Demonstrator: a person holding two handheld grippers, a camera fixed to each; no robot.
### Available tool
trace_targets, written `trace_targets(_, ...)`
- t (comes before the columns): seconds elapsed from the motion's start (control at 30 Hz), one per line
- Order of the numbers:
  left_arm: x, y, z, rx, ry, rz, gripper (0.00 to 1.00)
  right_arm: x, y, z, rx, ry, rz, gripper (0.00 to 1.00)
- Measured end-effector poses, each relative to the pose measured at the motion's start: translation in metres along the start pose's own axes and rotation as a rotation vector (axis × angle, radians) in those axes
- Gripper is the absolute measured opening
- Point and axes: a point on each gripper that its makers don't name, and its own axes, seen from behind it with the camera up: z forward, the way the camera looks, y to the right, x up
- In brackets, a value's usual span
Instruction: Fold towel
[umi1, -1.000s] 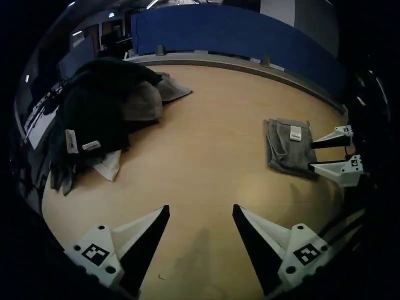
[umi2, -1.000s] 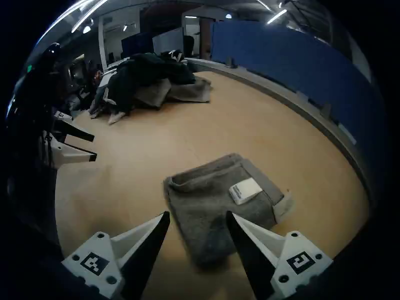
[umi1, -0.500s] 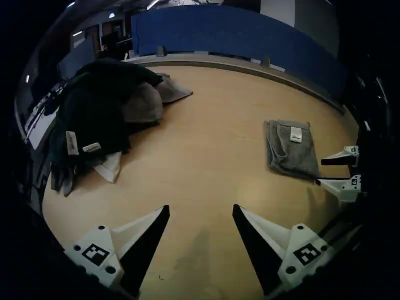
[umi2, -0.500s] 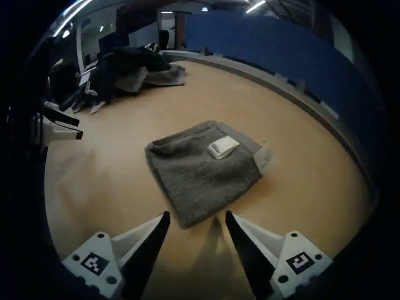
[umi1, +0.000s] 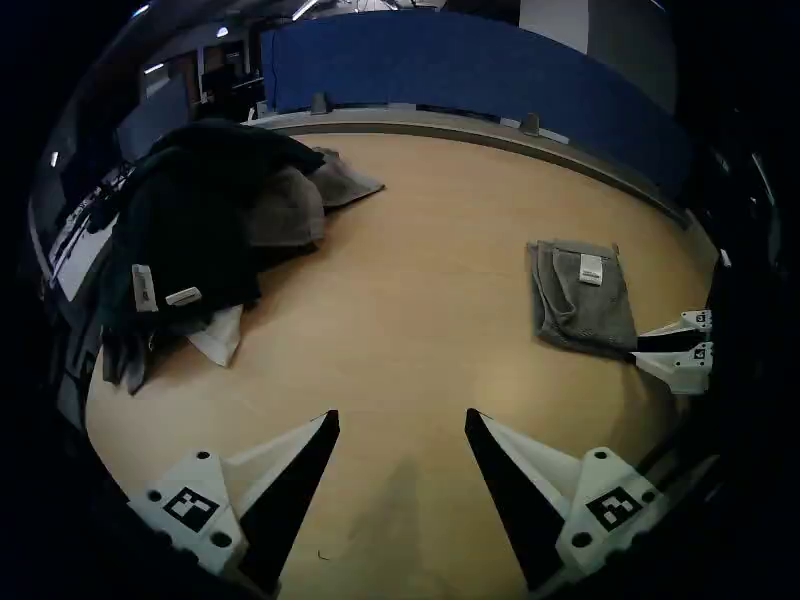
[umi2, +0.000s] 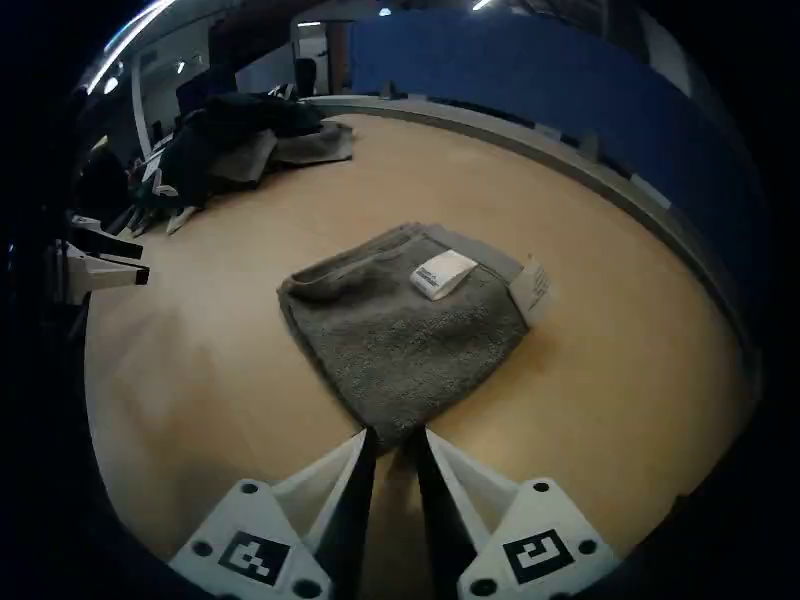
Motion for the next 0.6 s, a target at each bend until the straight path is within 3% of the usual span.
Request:
trace_targets(0.1,-0.001,0.000,0.000,0.000,0.000,0.002,0.94,0.000,-0.001,0.000,0.007,-0.001,0.020,0.11)
trace_targets(0.17,-0.001,-0.001,0.000,0.001,-0.001,0.003,0.94,0.000,0.000,-0.001,0.010,0.000,0.025,0.08)
trace_targets(0.6,0.001,0.001,0.001,-0.004,-0.002,0.009,0.94,0.010,0.007,-0.009,0.011,0.022,0.019,0.05)
